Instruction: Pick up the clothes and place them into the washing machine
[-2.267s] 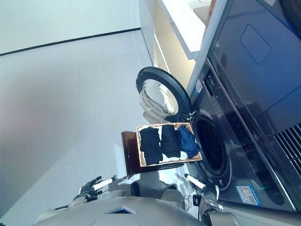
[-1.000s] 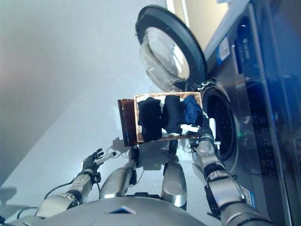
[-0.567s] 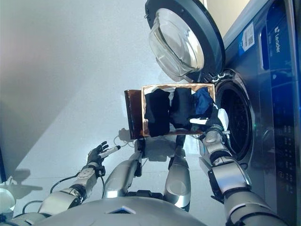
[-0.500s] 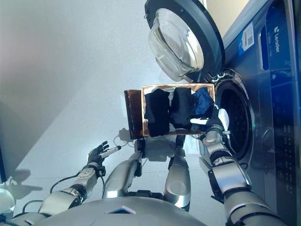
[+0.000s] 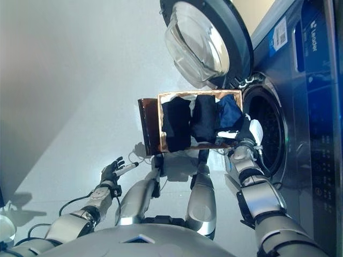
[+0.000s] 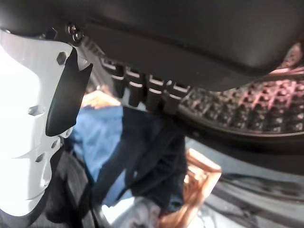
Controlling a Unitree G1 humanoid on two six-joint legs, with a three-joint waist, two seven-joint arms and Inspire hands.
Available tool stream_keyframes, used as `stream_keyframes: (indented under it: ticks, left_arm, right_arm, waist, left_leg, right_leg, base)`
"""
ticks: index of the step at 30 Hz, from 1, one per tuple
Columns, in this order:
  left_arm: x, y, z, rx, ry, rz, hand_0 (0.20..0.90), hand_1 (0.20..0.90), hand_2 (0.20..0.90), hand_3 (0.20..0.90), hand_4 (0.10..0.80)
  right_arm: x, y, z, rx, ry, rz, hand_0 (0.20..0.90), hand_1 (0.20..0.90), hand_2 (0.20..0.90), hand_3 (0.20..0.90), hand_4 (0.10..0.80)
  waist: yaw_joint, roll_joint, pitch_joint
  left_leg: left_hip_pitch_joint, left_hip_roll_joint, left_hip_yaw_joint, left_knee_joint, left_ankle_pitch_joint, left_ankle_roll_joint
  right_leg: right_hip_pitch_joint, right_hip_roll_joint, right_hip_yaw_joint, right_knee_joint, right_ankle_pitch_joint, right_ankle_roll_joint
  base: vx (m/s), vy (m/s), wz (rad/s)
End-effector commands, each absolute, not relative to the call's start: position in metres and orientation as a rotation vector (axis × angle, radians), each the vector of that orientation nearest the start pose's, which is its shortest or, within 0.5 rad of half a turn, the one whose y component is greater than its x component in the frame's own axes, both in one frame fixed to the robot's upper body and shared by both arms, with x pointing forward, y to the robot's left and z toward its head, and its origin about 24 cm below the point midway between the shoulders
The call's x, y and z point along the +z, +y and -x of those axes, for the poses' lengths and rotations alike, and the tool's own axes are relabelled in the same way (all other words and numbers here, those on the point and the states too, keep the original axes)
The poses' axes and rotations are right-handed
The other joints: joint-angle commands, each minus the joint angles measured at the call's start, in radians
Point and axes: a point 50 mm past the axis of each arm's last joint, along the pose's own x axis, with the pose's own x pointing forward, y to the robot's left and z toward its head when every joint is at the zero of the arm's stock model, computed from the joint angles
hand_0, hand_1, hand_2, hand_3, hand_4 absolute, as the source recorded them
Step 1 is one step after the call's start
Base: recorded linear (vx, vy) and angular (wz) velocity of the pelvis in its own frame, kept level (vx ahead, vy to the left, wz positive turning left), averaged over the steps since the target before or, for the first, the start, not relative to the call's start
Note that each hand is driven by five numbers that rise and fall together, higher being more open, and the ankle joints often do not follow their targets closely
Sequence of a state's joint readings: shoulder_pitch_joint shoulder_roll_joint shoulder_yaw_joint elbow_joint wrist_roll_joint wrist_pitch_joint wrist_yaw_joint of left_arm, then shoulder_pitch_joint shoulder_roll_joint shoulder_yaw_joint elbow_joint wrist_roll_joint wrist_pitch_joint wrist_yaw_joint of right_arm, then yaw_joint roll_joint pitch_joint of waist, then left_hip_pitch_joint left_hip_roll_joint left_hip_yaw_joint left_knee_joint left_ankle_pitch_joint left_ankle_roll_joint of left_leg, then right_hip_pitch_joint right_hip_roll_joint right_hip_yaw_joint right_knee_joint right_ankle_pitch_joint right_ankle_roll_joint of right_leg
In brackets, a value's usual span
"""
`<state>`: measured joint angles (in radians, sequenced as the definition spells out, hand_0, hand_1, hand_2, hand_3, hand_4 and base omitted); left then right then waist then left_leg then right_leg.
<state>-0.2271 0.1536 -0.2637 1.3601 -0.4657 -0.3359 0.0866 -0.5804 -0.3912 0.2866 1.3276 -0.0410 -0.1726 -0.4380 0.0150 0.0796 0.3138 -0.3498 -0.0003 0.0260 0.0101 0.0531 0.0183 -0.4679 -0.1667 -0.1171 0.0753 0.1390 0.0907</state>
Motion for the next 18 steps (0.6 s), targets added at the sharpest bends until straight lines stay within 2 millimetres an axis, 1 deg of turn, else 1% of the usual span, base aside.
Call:
stream_keyframes:
  ticks: [1,7,10,13,14,16,18]
  left_arm:
    - [-0.137,0.21,-0.167,0.241,0.803,-0.029,0.9,0.9,0.9,0.9,0.8]
    - [-0.139,0.205,-0.163,0.22,0.809,-0.017,0.9,0.9,0.9,0.9,0.8]
    - [-0.14,0.203,-0.161,0.219,0.822,-0.015,0.9,0.9,0.9,0.9,0.8]
    - [-0.141,0.205,-0.159,0.231,0.826,-0.012,0.9,0.9,0.9,0.9,0.8]
    - [-0.14,0.205,-0.161,0.233,0.818,-0.008,0.9,0.9,0.9,0.9,0.8]
    - [-0.14,0.204,-0.162,0.231,0.814,-0.007,0.9,0.9,0.9,0.9,0.8]
    - [-0.138,0.203,-0.165,0.231,0.801,-0.001,0.9,0.9,0.9,0.9,0.8]
  right_arm:
    - [0.007,-0.294,-0.316,-0.463,0.378,0.79,0.9,0.9,0.9,0.9,0.8]
    - [0.014,-0.302,-0.317,-0.495,0.382,0.822,0.9,0.9,0.9,0.9,0.8]
    - [0.012,-0.302,-0.316,-0.495,0.394,0.823,0.9,0.9,0.9,0.9,0.8]
    - [0.015,-0.3,-0.319,-0.492,0.377,0.81,0.9,0.9,0.9,0.9,0.8]
    - [0.021,-0.299,-0.324,-0.488,0.354,0.809,0.9,0.9,0.9,0.9,0.8]
    - [0.024,-0.299,-0.326,-0.487,0.343,0.809,0.9,0.9,0.9,0.9,0.8]
    - [0.031,-0.297,-0.331,-0.494,0.316,0.8,0.9,0.9,0.9,0.9,0.8]
  waist:
    - [0.016,0.008,-0.021]
    - [0.027,0.028,-0.017]
    - [0.03,0.033,-0.019]
    - [0.03,0.035,-0.019]
    - [0.033,0.038,-0.017]
    - [0.034,0.04,-0.018]
    - [0.039,0.045,-0.018]
  left_leg:
    - [-0.103,-0.015,0.003,0.19,-0.095,-0.057]
    - [-0.147,-0.016,0.005,0.193,-0.088,-0.058]
    - [-0.165,-0.017,0.002,0.195,-0.086,-0.058]
    - [-0.185,-0.02,0.002,0.201,-0.086,-0.058]
    - [-0.203,-0.022,0.001,0.204,-0.086,-0.056]
    - [-0.211,-0.024,0.001,0.205,-0.085,-0.056]
    - [-0.226,-0.026,0.002,0.208,-0.084,-0.054]
  right_leg:
    - [-0.064,-0.045,0.058,0.136,-0.06,0.019]
    - [-0.114,-0.045,0.056,0.154,-0.064,0.014]
    - [-0.134,-0.045,0.055,0.16,-0.066,0.012]
    - [-0.152,-0.045,0.059,0.164,-0.066,0.012]
    - [-0.169,-0.047,0.061,0.168,-0.065,0.012]
    - [-0.176,-0.049,0.061,0.169,-0.063,0.012]
    - [-0.193,-0.052,0.061,0.171,-0.061,0.013]
  base:
    - [-0.019,-0.006,0.06]
    - [0.0,0.003,0.05]
    - [0.01,0.002,0.03]
    - [0.003,0.004,0.04]
    - [-0.014,0.007,0.05]
    - [-0.009,0.008,0.06]
    - [-0.005,0.011,0.06]
